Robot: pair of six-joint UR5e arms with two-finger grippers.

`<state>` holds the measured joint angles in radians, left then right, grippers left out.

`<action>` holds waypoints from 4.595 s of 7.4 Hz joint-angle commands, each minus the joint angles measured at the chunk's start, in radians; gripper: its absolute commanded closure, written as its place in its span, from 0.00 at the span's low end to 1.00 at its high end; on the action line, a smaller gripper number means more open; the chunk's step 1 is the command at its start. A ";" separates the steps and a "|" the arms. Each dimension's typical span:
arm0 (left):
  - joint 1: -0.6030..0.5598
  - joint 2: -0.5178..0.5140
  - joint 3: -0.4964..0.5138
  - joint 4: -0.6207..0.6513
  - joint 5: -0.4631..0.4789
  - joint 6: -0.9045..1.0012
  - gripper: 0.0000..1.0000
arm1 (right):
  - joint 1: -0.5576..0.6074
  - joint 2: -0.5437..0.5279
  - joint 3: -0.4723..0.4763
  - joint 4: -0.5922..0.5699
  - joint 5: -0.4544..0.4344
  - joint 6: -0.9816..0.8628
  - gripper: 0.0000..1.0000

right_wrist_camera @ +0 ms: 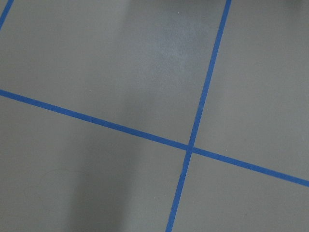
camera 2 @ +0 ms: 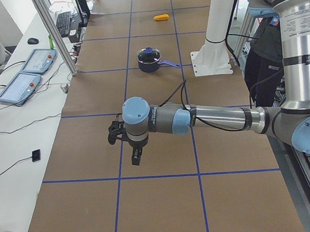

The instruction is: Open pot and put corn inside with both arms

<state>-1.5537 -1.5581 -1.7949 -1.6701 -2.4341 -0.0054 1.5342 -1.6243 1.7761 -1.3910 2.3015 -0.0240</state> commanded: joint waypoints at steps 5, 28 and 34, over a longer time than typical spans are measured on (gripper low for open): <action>0.286 -0.147 -0.009 -0.287 0.030 -0.361 0.00 | -0.054 0.014 -0.001 0.133 0.001 0.245 0.00; 1.078 -1.001 0.287 0.231 0.633 -1.223 0.57 | -0.086 0.012 -0.012 0.133 -0.001 0.260 0.00; 1.032 -0.849 -0.063 0.419 0.627 -1.028 0.87 | -0.086 0.012 -0.012 0.133 -0.001 0.260 0.00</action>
<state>-0.5010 -2.4760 -1.7120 -1.3465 -1.8058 -1.1410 1.4481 -1.6117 1.7643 -1.2579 2.3010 0.2371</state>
